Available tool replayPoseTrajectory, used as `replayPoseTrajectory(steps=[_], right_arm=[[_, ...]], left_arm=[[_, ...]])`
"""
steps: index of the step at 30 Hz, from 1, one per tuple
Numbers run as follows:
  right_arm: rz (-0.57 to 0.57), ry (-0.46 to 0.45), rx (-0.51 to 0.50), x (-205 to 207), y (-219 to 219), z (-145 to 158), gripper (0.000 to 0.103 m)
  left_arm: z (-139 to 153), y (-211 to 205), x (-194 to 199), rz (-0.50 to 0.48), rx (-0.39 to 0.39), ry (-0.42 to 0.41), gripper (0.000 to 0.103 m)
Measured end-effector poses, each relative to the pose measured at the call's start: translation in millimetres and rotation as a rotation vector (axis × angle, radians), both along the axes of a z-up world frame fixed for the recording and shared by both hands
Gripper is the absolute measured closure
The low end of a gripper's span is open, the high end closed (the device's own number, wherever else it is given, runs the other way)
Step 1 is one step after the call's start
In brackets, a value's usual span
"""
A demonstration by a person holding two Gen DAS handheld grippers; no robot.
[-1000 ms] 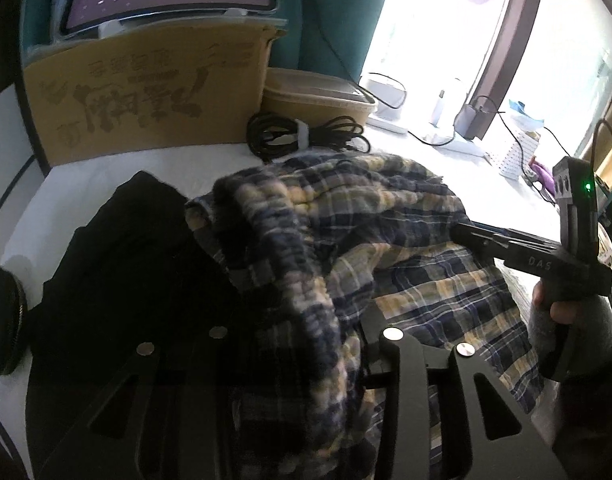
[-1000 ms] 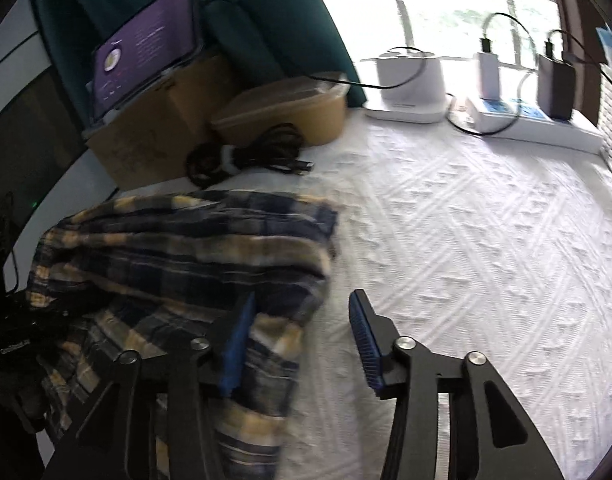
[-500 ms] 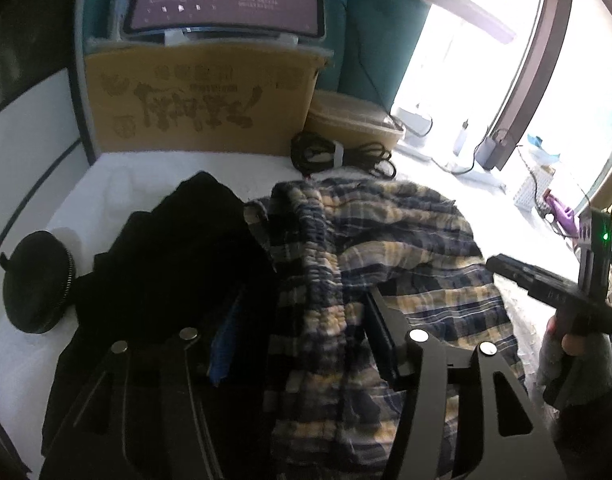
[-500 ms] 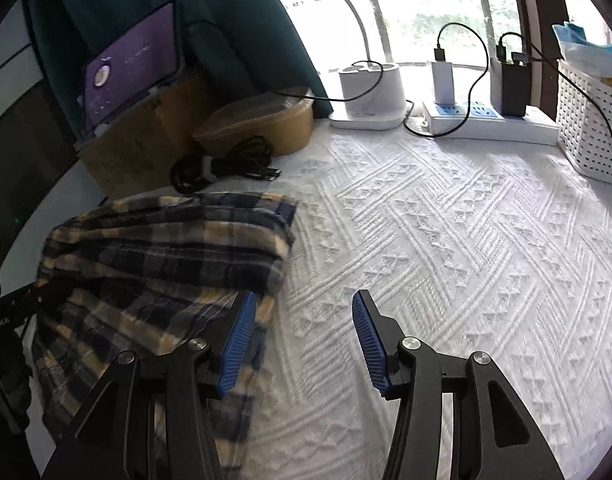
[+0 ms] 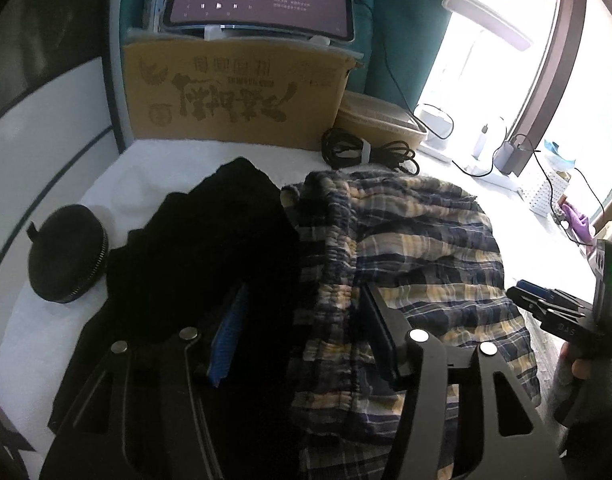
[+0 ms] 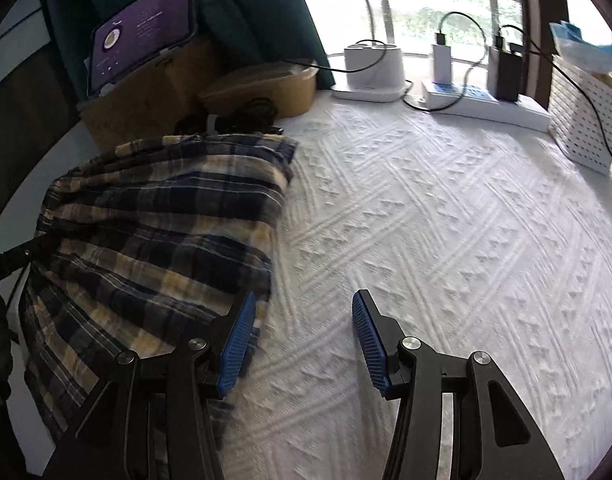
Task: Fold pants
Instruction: 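Lower the folded pants onto the bed and open both grippers, then withdraw both grippers from the folded pants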
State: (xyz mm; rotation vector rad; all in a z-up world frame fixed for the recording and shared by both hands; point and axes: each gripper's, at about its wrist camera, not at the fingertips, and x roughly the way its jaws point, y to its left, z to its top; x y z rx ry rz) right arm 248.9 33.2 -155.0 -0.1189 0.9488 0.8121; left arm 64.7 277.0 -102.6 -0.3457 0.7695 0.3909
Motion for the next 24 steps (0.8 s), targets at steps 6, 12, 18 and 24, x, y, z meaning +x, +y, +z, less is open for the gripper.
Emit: replayPoseTrajectory(steps=[6, 12, 18, 24], right_arm=[[-0.014, -0.013, 0.002, -12, -17, 6, 0.050], [-0.021, -0.041, 0.014, -30, -32, 17, 0.050], [-0.028, -0.067, 0.023, -52, -50, 27, 0.050], [-0.044, -0.091, 0.031, -70, -70, 35, 0.050]], left_arm=[[11, -11, -13, 0.003, 0.025, -0.032, 0.046], [12, -29, -26, -0.020, 0.033, -0.047, 0.046], [10, -53, -35, -0.057, 0.023, -0.055, 0.046], [11, -80, -42, -0.105, 0.025, -0.068, 0.046]])
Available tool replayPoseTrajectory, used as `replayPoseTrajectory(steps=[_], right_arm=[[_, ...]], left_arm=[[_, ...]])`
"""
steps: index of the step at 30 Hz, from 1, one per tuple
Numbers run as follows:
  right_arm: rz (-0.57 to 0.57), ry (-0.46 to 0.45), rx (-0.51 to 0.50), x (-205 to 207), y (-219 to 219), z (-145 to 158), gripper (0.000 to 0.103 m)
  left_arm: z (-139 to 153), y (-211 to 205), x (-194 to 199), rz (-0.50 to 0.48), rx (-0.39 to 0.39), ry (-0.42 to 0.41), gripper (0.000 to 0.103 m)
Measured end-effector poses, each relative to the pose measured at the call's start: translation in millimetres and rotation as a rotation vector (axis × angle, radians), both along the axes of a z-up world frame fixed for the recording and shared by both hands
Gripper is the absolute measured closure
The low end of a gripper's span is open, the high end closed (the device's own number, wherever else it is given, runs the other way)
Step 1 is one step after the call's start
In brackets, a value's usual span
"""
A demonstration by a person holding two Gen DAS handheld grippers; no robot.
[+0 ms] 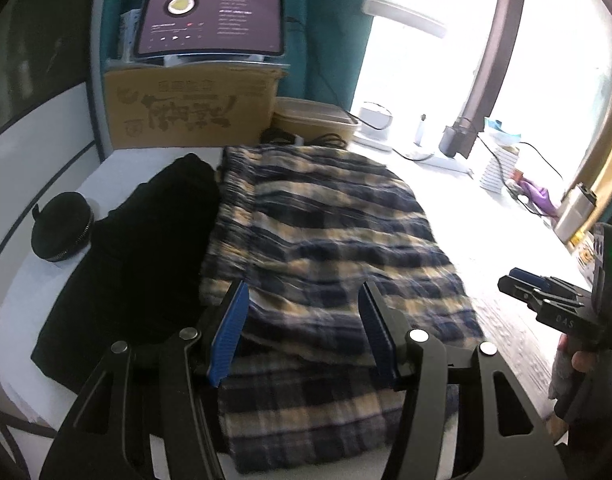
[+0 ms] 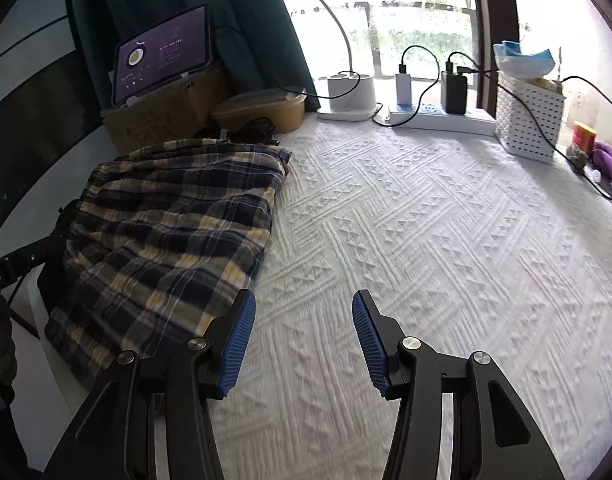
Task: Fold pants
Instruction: 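Withdraw both grippers from the folded pants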
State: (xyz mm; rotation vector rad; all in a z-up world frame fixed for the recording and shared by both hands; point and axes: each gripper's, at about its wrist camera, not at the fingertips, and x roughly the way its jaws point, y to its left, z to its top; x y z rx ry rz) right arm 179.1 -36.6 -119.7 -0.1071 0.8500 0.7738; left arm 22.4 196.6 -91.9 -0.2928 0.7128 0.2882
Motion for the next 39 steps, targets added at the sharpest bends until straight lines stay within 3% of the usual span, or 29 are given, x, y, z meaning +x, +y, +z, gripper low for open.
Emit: replayPoseTrajectory(steps=[17, 39], right_arm=[[-0.054, -0.084, 0.028, -50, -62, 30, 0.050], [-0.156, -0.195, 0.084, -82, -135, 77, 0.050]], left_arm=[[8, -61, -21, -0.102, 0.020, -0.028, 0.046], [49, -132, -22, -0.251, 0.043, -0.117, 0.046]])
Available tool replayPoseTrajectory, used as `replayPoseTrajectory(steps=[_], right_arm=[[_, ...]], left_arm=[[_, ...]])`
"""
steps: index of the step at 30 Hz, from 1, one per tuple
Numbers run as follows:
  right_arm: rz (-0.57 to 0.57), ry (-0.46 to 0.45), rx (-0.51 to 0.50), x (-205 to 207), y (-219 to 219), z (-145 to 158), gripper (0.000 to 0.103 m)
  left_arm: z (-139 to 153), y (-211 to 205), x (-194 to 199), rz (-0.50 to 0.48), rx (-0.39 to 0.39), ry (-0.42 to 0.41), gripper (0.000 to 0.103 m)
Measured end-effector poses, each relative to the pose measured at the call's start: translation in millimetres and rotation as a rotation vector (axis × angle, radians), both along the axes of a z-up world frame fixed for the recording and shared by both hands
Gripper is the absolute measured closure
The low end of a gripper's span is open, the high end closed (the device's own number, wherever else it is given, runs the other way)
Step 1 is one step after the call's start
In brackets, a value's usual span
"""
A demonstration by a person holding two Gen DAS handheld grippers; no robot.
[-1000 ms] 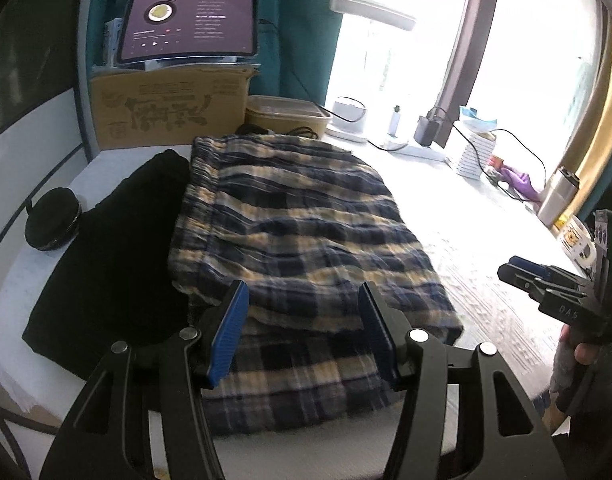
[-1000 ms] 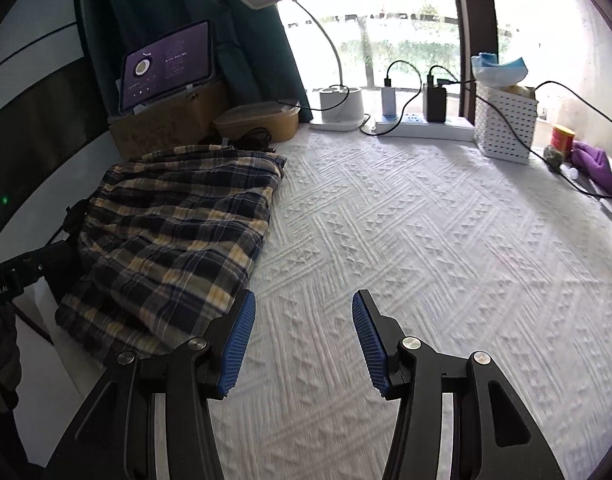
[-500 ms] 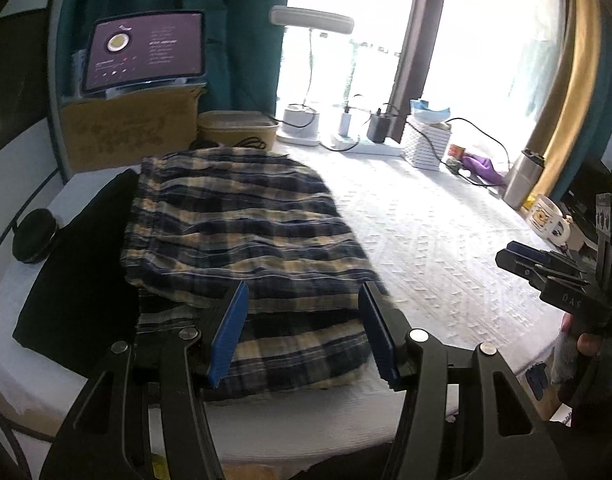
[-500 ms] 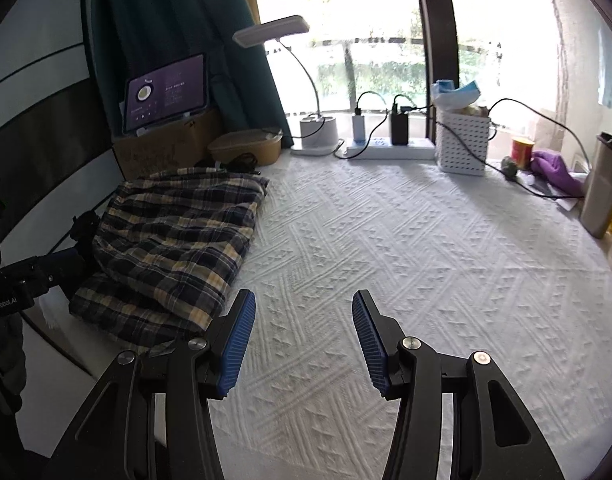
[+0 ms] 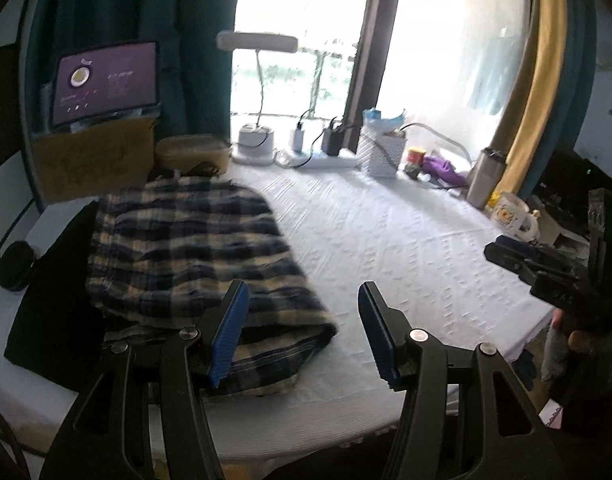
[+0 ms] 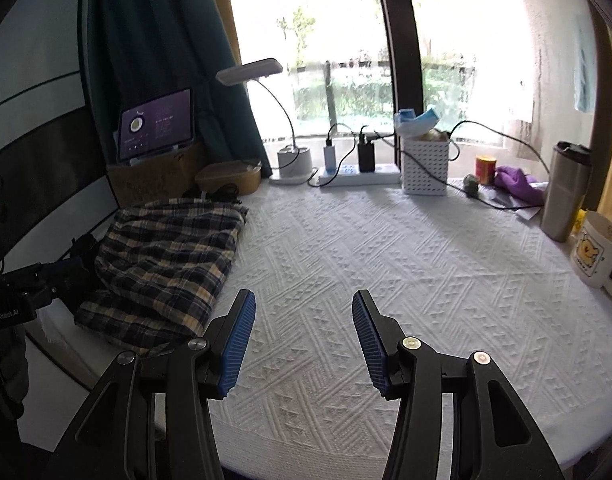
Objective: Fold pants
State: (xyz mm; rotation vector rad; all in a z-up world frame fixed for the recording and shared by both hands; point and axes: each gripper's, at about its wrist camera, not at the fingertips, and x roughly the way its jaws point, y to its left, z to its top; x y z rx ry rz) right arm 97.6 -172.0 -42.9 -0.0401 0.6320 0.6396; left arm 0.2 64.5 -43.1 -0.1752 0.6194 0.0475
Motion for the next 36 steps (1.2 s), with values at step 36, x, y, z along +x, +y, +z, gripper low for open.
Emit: replayPoseTrajectory(steps=[36], right_arm=[[-0.056, -0.235, 0.039, -61, -51, 84, 0.041]], left_arm=[[72, -53, -36, -0.003, 0.184, -0.267, 0.027]])
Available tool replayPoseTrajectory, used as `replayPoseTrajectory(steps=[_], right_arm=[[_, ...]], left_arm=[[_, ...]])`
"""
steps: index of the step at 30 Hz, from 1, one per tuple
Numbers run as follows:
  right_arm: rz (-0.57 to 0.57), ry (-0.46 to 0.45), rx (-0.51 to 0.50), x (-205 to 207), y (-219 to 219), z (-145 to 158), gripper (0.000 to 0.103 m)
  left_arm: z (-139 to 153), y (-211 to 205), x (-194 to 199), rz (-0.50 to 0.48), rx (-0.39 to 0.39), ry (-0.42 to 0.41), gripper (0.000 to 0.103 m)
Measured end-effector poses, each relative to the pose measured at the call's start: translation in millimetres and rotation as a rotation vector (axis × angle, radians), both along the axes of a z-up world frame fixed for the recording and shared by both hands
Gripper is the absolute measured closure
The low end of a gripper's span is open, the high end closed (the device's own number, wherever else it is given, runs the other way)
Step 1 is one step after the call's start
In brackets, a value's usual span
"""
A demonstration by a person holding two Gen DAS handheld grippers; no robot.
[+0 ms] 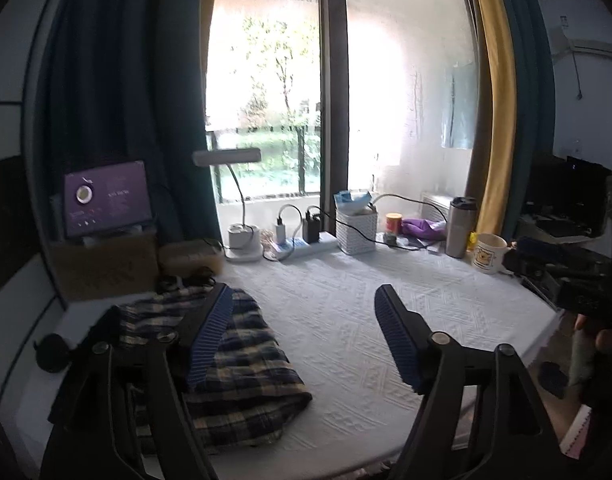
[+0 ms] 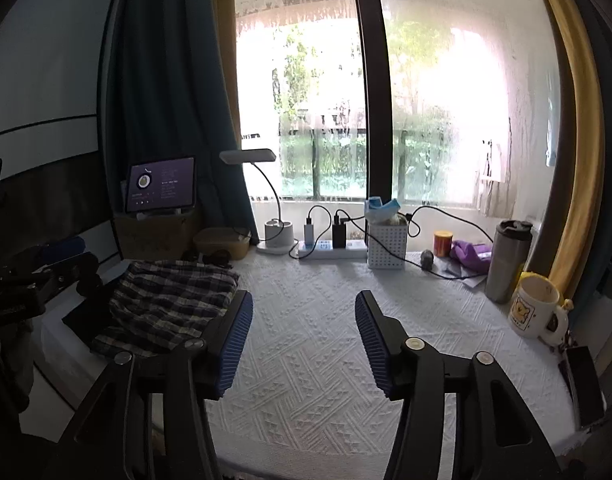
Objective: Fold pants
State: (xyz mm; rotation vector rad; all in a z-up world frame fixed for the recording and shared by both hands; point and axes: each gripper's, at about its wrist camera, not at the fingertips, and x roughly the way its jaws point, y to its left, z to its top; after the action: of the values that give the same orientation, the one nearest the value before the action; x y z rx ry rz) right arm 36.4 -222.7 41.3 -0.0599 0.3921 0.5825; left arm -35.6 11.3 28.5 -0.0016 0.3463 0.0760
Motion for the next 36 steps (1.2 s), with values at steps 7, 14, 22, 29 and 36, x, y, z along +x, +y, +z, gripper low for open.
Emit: replayPoseTrajectory(steps=[7, 14, 22, 29, 36], right_arm=[[-0.013, -0.038, -0.003, -8, -4, 9, 0.037], [-0.012, -0.071, 0.000, -18, -5, 17, 0.030], [-0.020, -0.095, 0.002, -26, -6, 24, 0.028], [-0.031, -0.122, 0.001, -32, -6, 34, 0.027], [-0.037, -0.155, -0.001, -42, -5, 44, 0.026]], left_arm=[[7, -1, -11, -0.004, 0.017, -0.068, 0.021], [16, 5, -26, 0.030, -0.004, -0.134, 0.012], [21, 12, -36, 0.057, -0.005, -0.163, 0.003], [26, 16, -45, 0.064, -0.009, -0.203, 0.002], [32, 17, -56, 0.069, -0.003, -0.237, 0.002]])
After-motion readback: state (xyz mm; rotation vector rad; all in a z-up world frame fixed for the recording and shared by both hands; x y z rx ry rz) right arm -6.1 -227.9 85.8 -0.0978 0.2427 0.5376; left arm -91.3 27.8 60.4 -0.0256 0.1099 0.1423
